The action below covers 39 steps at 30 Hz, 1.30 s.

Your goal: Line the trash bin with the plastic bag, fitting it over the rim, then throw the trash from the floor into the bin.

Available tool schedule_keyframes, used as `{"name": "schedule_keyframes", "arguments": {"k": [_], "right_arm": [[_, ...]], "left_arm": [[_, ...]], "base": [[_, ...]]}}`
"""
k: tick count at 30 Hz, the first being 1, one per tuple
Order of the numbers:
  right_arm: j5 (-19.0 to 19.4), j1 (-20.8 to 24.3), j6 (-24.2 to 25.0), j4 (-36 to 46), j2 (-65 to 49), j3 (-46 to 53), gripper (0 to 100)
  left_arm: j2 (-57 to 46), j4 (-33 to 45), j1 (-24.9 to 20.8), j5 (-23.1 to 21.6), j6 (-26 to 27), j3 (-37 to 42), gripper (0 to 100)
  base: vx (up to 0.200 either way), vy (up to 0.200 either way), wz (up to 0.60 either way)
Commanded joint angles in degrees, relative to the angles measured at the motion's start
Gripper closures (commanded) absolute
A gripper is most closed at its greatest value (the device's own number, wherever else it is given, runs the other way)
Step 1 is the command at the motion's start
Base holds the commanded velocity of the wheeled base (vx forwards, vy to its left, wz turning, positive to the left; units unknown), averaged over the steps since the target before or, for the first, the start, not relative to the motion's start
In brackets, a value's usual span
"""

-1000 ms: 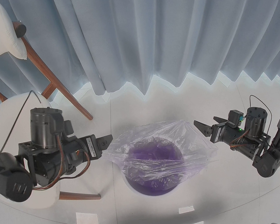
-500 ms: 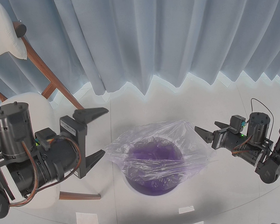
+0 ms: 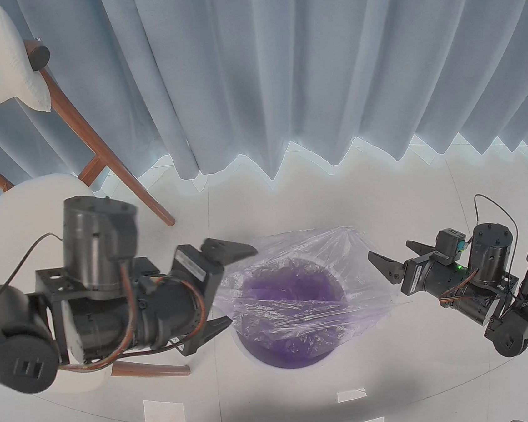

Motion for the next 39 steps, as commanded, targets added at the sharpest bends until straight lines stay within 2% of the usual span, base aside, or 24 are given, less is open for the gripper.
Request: {"name": "schedule_keyframes", "arguments": {"k": [1,4,7,12,22,39], "right_arm": [[-1.4,0.6,0.3,-1.0,-0.1,1.4,0],[-1.8,0.7,0.3,-2.3,0.1,1.8,0],[-1.8,0.7,0.3,-2.7,0.1,2.4,0],[-1.8,0.7,0.1,-3.4,0.0,2.8,0],[-1.9,2.0,0.2,-3.5,0.1,3.2,0],[-2.5,3.2,0.3,-3.5,0.1,4.7,0]], "left_arm": [[16.5,19.2,-3.3,-1.4,9.2,-18.8,0],[19.6,22.4,-3.8,-1.6,9.6,-20.4,0],[23.1,22.4,-3.3,-1.6,9.6,-21.0,0],[29.0,22.4,-0.9,-1.3,9.4,-24.7,0],[32.9,23.1,2.2,-1.3,8.8,-32.9,0],[37.2,25.3,2.7,-1.0,8.8,-34.6,0]], "base": [[0.000,0.000,0.00],[0.000,0.000,0.00],[0.000,0.000,0.00],[0.000,0.000,0.00],[0.000,0.000,0.00],[0.000,0.000,0.00]]}}
